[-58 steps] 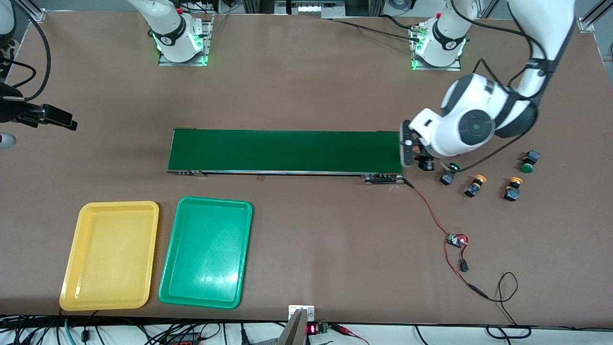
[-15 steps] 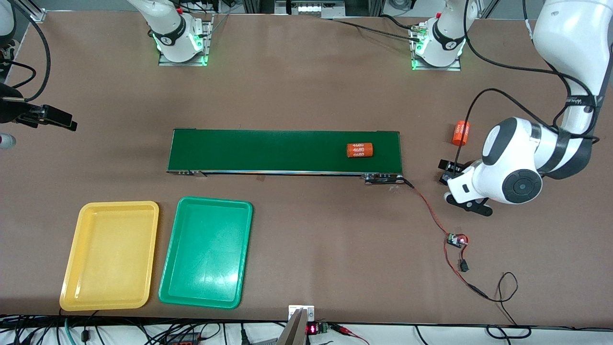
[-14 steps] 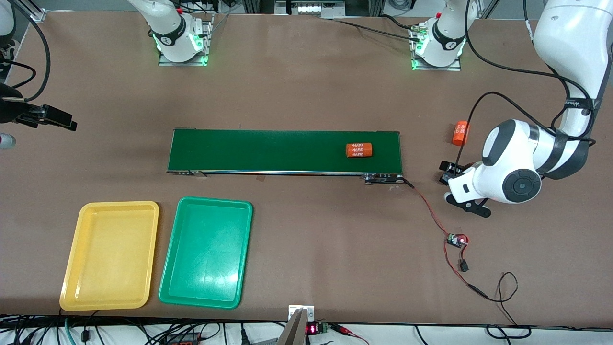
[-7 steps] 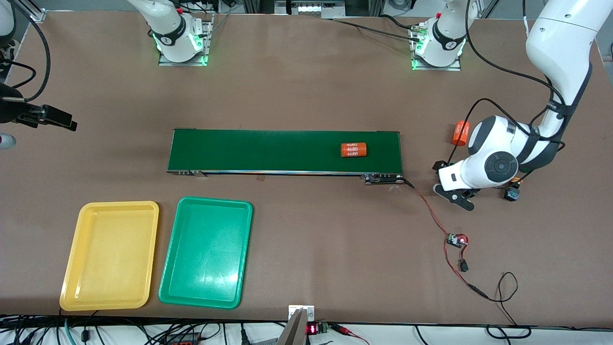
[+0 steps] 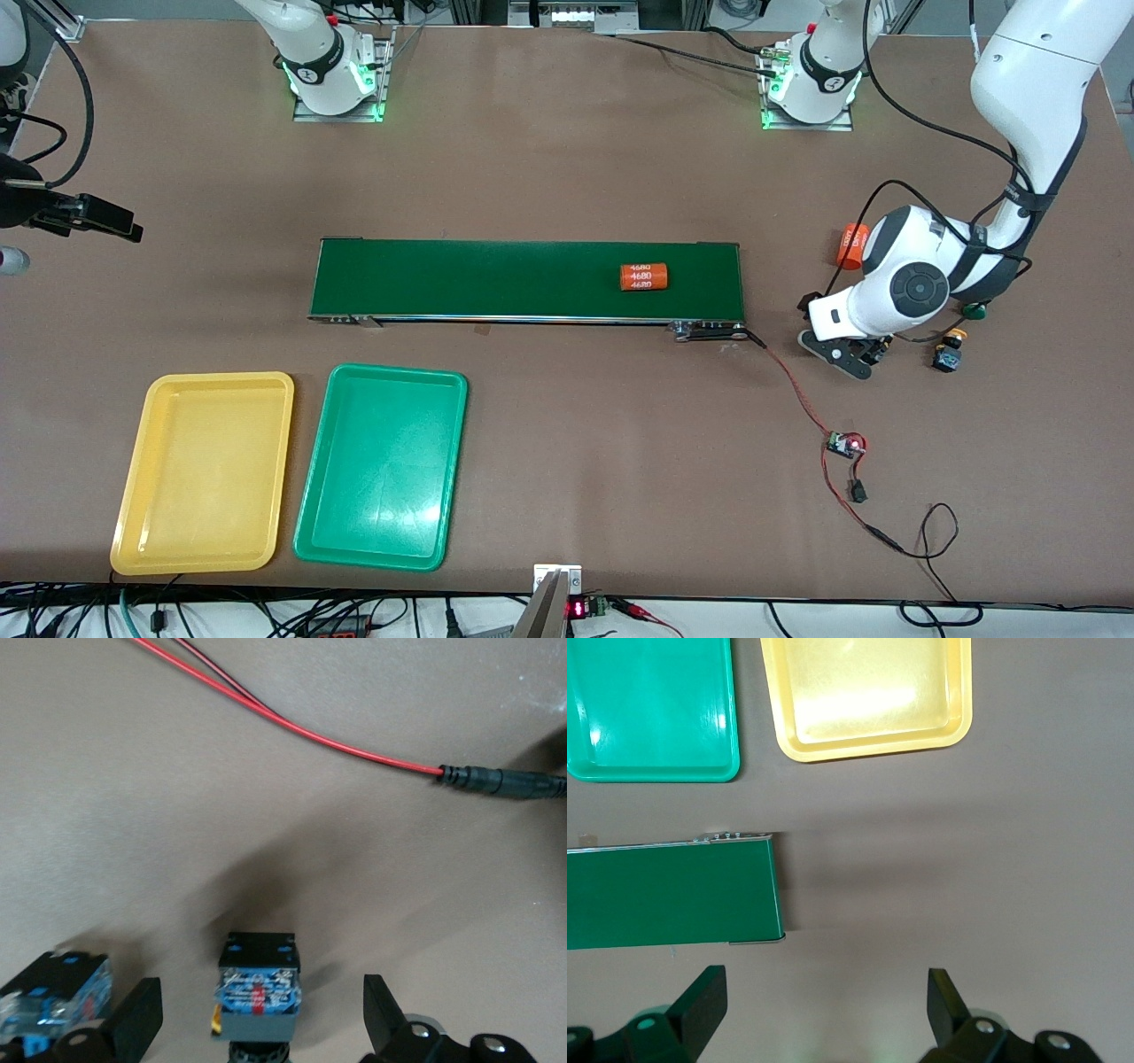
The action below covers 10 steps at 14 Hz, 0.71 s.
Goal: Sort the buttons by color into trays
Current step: 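Move the left gripper back and grasp a green-capped button, then carry the green-capped button onto the belt and release it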
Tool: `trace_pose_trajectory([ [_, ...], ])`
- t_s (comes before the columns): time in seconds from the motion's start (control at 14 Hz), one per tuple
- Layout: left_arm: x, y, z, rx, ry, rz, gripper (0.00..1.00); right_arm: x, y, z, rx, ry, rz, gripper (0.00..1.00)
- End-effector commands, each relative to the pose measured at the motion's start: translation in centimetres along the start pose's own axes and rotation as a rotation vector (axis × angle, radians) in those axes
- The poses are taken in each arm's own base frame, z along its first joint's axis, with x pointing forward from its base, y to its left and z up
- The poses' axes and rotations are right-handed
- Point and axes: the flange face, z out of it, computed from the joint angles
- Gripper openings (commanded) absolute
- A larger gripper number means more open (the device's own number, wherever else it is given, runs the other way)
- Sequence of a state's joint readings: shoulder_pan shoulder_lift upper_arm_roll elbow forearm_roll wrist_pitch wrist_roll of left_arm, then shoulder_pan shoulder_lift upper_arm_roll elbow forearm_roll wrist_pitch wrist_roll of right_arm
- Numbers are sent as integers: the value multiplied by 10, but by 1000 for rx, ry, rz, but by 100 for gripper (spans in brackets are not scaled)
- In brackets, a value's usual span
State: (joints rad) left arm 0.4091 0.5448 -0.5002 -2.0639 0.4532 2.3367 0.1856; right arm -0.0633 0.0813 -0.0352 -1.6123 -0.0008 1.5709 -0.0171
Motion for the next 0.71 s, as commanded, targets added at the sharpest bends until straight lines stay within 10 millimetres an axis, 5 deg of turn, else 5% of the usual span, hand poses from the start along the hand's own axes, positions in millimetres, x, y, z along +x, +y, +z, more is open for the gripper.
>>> trace_pose_trajectory([
  [0.0,-15,-6,3,30,29,36,79,1,-2,-3,11,6,11,100],
  [0.21,-18,-10,8,31,20,39,30,1,-2,-4,11,8,11,100],
  [0.43,-15,-7,0,41,15,43,12,1,-2,-3,10,6,11,100],
  [0.64,-3,-7,-32,64,2,41,10,1,-1,-3,10,6,12,100],
])
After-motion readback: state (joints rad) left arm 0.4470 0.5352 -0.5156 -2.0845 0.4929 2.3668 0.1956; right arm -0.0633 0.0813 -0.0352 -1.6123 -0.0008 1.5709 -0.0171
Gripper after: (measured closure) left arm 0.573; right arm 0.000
